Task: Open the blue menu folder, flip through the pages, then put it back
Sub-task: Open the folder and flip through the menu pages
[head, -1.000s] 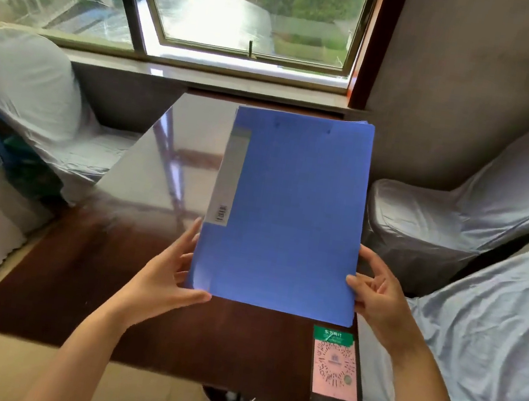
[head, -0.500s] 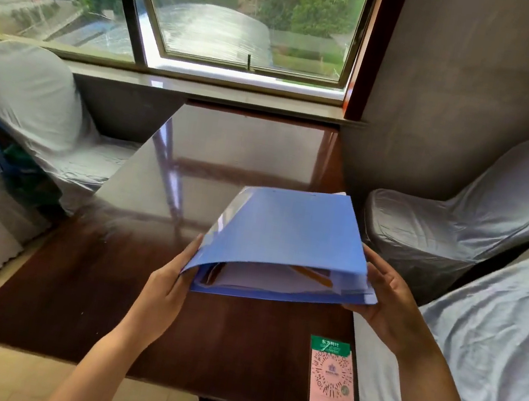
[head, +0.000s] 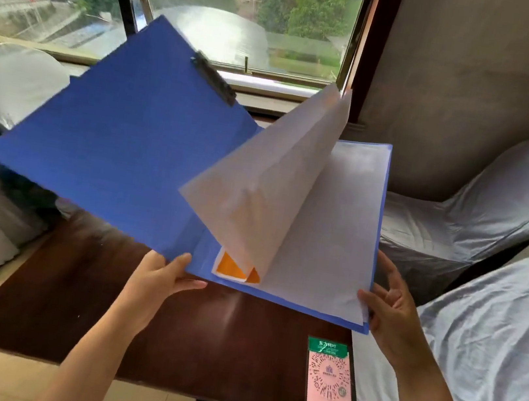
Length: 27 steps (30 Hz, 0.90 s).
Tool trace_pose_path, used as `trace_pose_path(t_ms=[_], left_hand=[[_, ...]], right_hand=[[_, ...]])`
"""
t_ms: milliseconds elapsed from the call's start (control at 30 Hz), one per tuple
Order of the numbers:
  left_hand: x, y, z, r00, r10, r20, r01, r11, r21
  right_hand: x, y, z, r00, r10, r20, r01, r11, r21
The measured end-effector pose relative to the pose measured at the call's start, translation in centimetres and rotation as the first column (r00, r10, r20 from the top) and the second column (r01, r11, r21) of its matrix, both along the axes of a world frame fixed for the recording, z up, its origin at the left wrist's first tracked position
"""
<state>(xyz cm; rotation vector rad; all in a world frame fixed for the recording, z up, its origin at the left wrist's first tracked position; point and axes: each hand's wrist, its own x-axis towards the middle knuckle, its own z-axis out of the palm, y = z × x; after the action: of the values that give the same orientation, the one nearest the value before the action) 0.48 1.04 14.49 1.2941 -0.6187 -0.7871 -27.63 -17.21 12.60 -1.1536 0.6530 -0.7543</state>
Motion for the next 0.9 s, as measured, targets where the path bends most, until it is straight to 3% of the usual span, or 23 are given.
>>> trace_pose_path(t_ms=[200,267,333,400,500,567,633,767,900], left_hand=[[0.3,2.6,1.3,0.966,-0.142,-0.215,0.119,0.986,-0.116],[0.3,3.0,1.9,0.996,-0.086,-0.038,0.086,0.996,0.005],[0.2,2.8,2.3,0.962,-0.043,0.269,0.007,0.991,0.135],[0.1,2.6,2.2,0.957,0.007,0.289,-0.035,0.995,0.09],[0.5,2.7,1.3,1.0,0.015,0.009,-0.014,1.0,-0.004],[0.5,3.0,0.4,0.978,-0.029,-0.207,0.012,0.996,-0.086],[0.1,2.9,-0.3,0.945,-0.036,-0.326,-0.008,0.991,-0.132],[-1.1,2.1,-1.4,0.921,0.028,-0.39,-0.09,0.986,-0.142],[-1.6,1.8,-1.6,0.92,0.005,-0.393,-0.069,0.986,-0.151]], right_hand=[[0.4,0.0,0.0,1.0,-0.003,0.021,0.002,0.999,0.032],[0.7,0.0,-0.2,1.0,0.013,0.025,-0.014,0.999,0.045],[1.2,0.0,-0.4,1.0,0.016,0.023,-0.017,0.999,0.044],[1.5,0.1,-0.6,1.0,0.014,0.015,-0.015,1.0,0.017],[1.4,-0.1,-0.4,0.999,0.042,0.034,-0.043,0.998,0.045],[1.0,-0.3,0.0,0.998,0.038,0.045,-0.041,0.996,0.079],[0.5,-0.5,0.7,0.998,0.026,0.059,-0.032,0.994,0.107],[-0.3,-0.7,2.7,0.994,0.11,-0.007,-0.11,0.993,0.045],[-1.1,-1.3,3.9,0.987,0.126,-0.098,-0.135,0.986,-0.095]])
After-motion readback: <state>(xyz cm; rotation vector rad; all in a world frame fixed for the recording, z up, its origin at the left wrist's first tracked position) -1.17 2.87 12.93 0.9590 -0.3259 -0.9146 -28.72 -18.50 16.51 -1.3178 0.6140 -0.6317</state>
